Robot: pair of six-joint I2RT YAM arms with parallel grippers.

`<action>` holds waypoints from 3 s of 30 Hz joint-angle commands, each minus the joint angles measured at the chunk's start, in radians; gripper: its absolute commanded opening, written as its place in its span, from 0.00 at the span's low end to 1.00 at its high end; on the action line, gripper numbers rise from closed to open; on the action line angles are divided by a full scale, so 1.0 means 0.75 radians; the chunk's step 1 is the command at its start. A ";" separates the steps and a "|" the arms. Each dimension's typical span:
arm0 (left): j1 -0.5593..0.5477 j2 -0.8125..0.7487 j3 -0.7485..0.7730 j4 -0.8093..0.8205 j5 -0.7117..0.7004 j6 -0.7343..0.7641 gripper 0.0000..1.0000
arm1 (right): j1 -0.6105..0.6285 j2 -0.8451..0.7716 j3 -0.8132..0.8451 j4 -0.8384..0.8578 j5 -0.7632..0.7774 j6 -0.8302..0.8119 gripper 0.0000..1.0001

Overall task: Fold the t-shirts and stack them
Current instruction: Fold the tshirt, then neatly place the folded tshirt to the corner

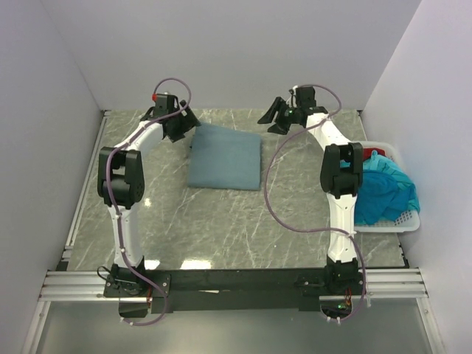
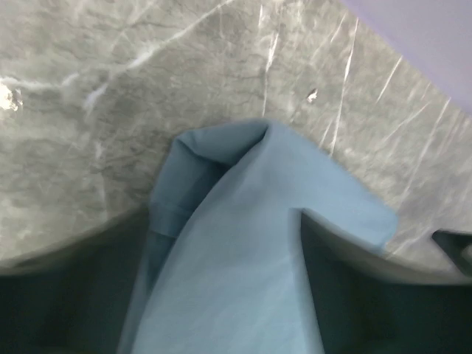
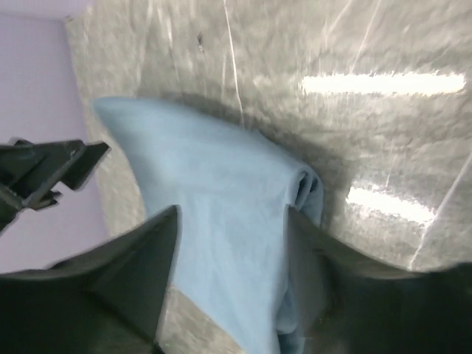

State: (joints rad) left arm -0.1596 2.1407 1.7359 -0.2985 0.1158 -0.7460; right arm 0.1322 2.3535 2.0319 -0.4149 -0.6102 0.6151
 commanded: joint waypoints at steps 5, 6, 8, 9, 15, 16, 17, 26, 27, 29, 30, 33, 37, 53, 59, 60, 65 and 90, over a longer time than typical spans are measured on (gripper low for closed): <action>0.012 -0.236 -0.109 0.099 0.022 0.023 0.99 | -0.011 -0.196 -0.111 0.040 -0.003 -0.065 0.75; 0.012 -0.263 -0.134 0.097 0.022 0.025 0.99 | -0.011 -0.274 -0.225 0.056 0.016 -0.076 0.75; 0.008 -0.336 -0.226 0.107 0.022 0.033 0.99 | 0.008 -0.352 -0.342 0.074 0.042 -0.116 0.75; 0.004 -0.357 -0.263 0.118 0.017 0.033 1.00 | 0.018 -0.423 -0.454 0.079 0.089 -0.131 0.75; -0.020 -0.375 -0.386 0.081 0.042 0.101 0.99 | 0.081 -0.659 -0.776 0.095 0.206 -0.188 0.75; -0.028 -0.363 -0.388 0.077 0.050 0.117 1.00 | 0.088 -0.689 -0.817 0.121 0.210 -0.180 0.75; -0.035 -0.339 -0.384 0.073 0.056 0.141 1.00 | 0.092 -0.720 -0.856 0.134 0.212 -0.178 0.75; -0.073 -0.161 -0.306 -0.011 -0.089 0.179 0.91 | 0.104 -1.141 -1.193 0.083 0.447 -0.219 0.78; -0.078 -0.144 -0.300 -0.015 -0.103 0.179 0.90 | 0.104 -1.215 -1.230 0.075 0.464 -0.223 0.79; -0.082 -0.085 -0.251 -0.070 -0.150 0.179 0.79 | 0.102 -1.289 -1.269 0.054 0.496 -0.237 0.79; -0.090 -0.067 -0.225 -0.089 -0.150 0.175 0.74 | 0.104 -1.358 -1.306 0.050 0.517 -0.243 0.79; -0.118 -0.028 -0.214 -0.099 -0.224 0.179 0.64 | 0.104 -1.475 -1.367 0.030 0.556 -0.247 0.79; -0.147 0.011 -0.198 -0.093 -0.216 0.181 0.50 | 0.102 -1.581 -1.408 -0.007 0.599 -0.258 0.79; -0.163 0.009 -0.126 -0.171 -0.338 0.266 0.01 | 0.100 -1.780 -1.535 -0.022 0.705 -0.346 0.79; -0.157 -0.085 -0.230 -0.185 -0.463 0.311 0.01 | 0.100 -1.782 -1.552 -0.011 0.734 -0.342 0.78; -0.145 -0.093 -0.255 -0.187 -0.455 0.320 0.01 | 0.100 -1.784 -1.552 -0.011 0.734 -0.344 0.78; -0.092 -0.205 -0.416 -0.193 -0.455 0.373 0.01 | 0.100 -1.774 -1.562 0.001 0.730 -0.344 0.78; 0.364 -0.003 -0.118 -0.320 -0.774 0.649 0.01 | 0.065 -1.708 -1.541 0.007 0.679 -0.368 0.78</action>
State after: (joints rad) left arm 0.0792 2.0983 1.5772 -0.5072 -0.3958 -0.3550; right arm 0.1909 1.0798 0.8612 -0.4217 -0.1207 0.3595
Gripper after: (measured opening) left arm 0.025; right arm 0.784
